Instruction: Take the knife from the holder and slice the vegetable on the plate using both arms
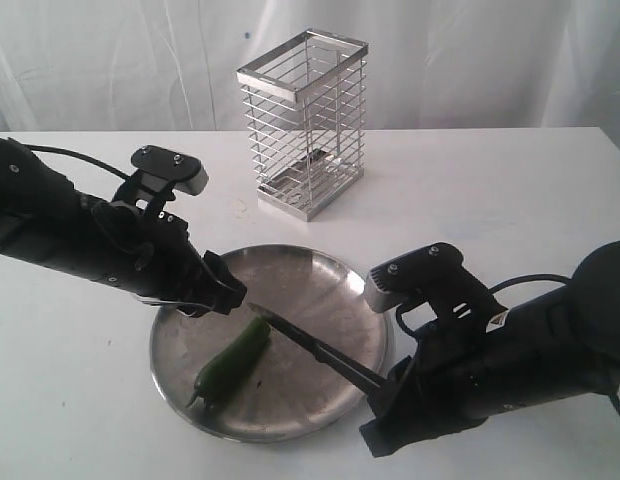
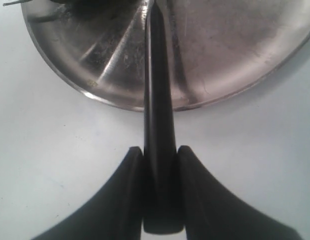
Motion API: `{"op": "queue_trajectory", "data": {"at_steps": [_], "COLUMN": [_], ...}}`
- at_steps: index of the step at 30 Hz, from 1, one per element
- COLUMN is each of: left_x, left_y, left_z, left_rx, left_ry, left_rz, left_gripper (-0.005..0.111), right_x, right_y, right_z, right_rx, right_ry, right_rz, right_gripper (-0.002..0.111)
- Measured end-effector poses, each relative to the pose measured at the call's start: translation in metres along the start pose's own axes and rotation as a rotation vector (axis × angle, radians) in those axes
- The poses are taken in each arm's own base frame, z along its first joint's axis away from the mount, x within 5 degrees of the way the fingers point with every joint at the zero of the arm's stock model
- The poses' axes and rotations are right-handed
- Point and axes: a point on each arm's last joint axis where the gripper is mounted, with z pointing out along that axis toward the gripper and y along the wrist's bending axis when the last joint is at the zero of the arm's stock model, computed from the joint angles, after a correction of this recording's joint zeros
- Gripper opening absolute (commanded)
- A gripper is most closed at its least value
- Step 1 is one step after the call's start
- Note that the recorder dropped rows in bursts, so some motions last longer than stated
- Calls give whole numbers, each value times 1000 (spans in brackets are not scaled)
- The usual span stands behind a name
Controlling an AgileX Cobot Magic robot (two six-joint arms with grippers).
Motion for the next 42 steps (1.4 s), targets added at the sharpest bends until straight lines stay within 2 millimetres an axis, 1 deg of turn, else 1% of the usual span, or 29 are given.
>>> {"op": "queue_trajectory", "data": {"at_steps": [5,34,38,42], "left_x": [3,2,2,2], "left_y": [0,1,1,1], "left_z": [1,1,1,1], "left_rx": [-1,-5,-5,-5], "left_ry": [7,4,4,4], "left_rz": [-2,-2,-2,-2], "left_gripper": [59,59,59,59], "right_x": [0,0,1,-1], "right_y": [0,1,7,7], "right_z": [0,0,1,2], "right_rx": [0,-13,-29,-13], "right_ry": [0,2,9,-12], "right_rz": [0,20,1,-11], "right_gripper": [0,0,0,0]}}
